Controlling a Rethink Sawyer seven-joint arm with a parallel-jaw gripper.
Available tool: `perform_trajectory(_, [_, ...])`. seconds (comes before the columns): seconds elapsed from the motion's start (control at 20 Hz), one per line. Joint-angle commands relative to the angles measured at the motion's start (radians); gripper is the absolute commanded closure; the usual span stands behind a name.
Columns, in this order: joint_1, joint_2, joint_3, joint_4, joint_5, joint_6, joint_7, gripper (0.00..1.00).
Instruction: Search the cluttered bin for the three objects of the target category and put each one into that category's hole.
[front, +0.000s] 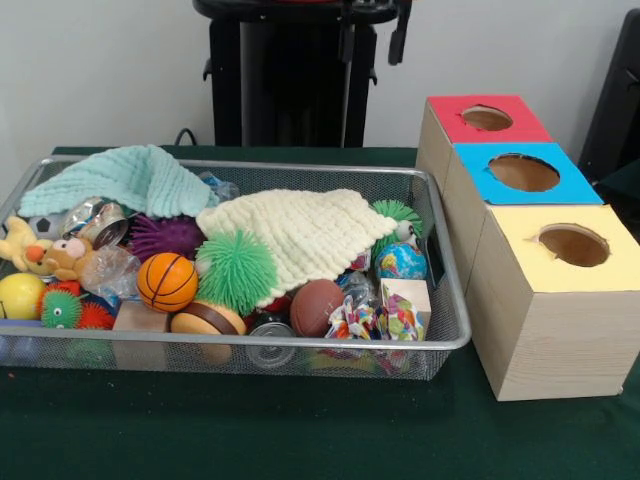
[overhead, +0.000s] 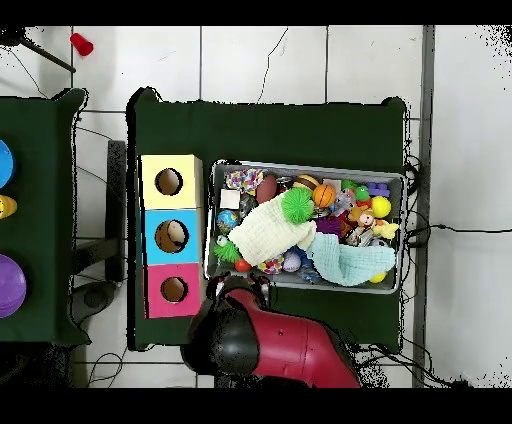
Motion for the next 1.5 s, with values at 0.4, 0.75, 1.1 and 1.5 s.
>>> perform_trajectory(0.4, [-0.114, 0.118, 0.068, 0.013, -0.056, -0.053, 0.078, 0.0])
perform_trajectory(0.75, [-0.192, 0.071, 0.064, -0.016, -0.066, -0.023, 0.038, 0.0])
perform_trajectory(1.1, [-0.24, 0.036, 0.118, -0.031, -0.075, -0.018, -0.002, 0.0])
perform_trajectory(1.5, [-0.237, 0.03, 0.167, -0.146, -0.067, 0.129, -0.058, 0.0])
